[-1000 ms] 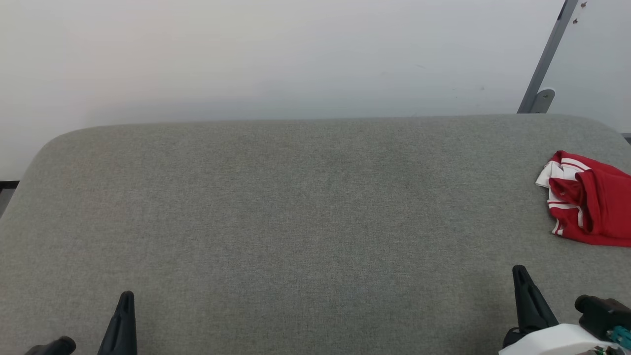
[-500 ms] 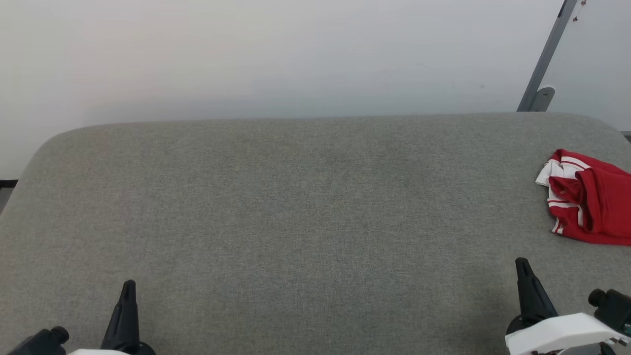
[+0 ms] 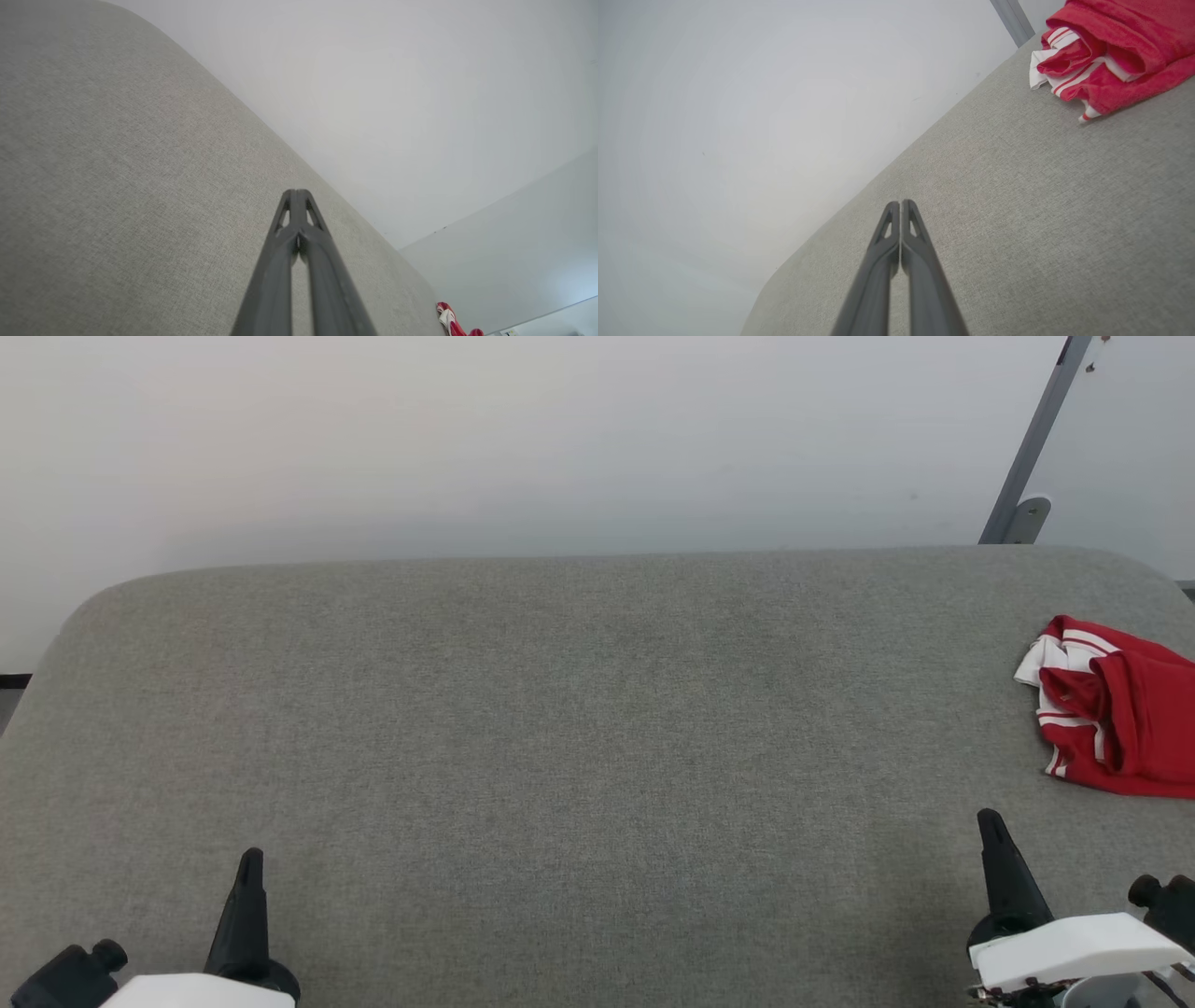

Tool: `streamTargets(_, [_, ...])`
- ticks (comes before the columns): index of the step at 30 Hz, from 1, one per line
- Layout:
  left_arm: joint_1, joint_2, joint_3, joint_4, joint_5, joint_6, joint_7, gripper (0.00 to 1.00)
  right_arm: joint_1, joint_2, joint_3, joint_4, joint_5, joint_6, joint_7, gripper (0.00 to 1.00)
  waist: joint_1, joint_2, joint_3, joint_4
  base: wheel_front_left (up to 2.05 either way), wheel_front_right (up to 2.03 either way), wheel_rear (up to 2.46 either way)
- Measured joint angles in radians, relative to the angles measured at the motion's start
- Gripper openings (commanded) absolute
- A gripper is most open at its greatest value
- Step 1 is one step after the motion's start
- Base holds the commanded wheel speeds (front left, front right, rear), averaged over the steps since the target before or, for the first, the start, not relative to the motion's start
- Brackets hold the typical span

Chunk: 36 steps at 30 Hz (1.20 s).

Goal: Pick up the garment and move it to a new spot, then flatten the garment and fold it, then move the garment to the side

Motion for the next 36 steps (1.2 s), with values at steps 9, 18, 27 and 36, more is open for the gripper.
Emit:
streamTargets(9, [-0.028,-0.009,0.004,0.013,-0.102,0.0,0.03,0.0,-0.02,0.001,-0.003,0.003,0.109,0.0,0.027,0.0,0.0,0.0,0.003,-0.001,0.0,0.0,0.0])
streamTargets(18, [-0.049,-0.018,0.008,0.023,-0.18,0.0,0.053,0.0,-0.031,0.002,-0.007,0.006,0.198,0.0,0.045,0.0,0.0,0.0,0.006,-0.002,0.0,0.0,0.0])
streamTargets(27, [-0.071,-0.03,0.013,0.032,-0.258,0.0,0.076,0.0,-0.042,0.003,-0.01,0.008,0.291,0.0,0.066,0.0,0.0,0.0,0.008,-0.003,0.0,0.0,0.0])
streamTargets(36, [-0.091,-0.038,0.018,0.043,-0.34,0.0,0.101,0.0,-0.06,0.004,-0.012,0.01,0.376,0.0,0.085,0.0,0.0,0.0,0.011,-0.003,0.0,0.0,0.0])
